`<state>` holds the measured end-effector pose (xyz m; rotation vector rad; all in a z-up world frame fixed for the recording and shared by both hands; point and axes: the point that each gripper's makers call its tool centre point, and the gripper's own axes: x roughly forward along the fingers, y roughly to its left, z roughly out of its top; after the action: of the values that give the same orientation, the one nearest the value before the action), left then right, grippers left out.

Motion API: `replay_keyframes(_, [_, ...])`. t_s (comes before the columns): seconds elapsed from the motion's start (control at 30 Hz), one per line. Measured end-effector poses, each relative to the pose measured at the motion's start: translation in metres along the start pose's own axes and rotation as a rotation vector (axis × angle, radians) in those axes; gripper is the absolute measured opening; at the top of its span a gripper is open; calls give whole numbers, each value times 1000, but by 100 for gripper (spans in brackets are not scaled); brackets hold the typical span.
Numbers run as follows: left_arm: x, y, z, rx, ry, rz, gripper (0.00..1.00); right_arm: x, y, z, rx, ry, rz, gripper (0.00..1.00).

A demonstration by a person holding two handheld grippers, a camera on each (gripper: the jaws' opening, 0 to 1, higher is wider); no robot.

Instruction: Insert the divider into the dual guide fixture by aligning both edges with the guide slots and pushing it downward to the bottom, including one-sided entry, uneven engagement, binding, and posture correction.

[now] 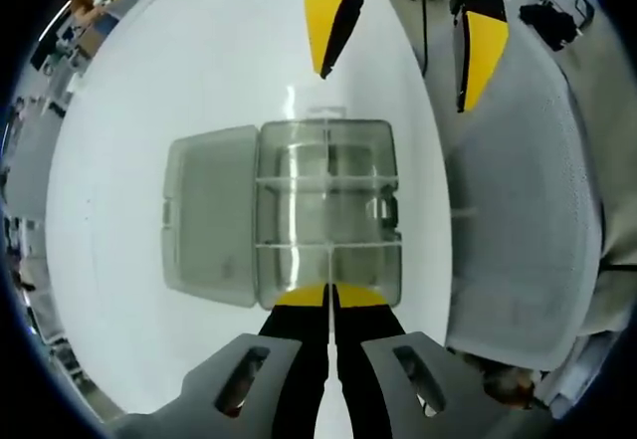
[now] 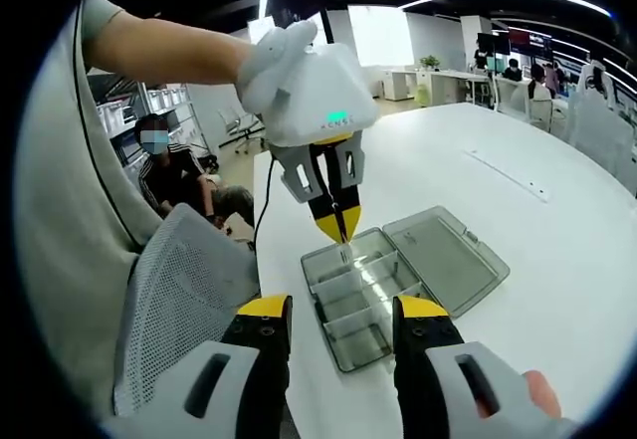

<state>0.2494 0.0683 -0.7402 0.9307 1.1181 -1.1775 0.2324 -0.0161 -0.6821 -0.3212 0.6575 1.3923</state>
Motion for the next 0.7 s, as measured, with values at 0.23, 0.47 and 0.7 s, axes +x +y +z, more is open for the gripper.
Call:
replay_keyframes(0.23, [1,0,0,-2,4,-13,0,0,1,2,-3,-4,0,37])
replay_keyframes(0.47, [4,0,-1,-6,14,-27,0,0,2,2,-4,-2,2,37])
replay_keyframes(0.7, [8,0,-1,-9,26,-37,0,0,2,2,-3,-1,4,37])
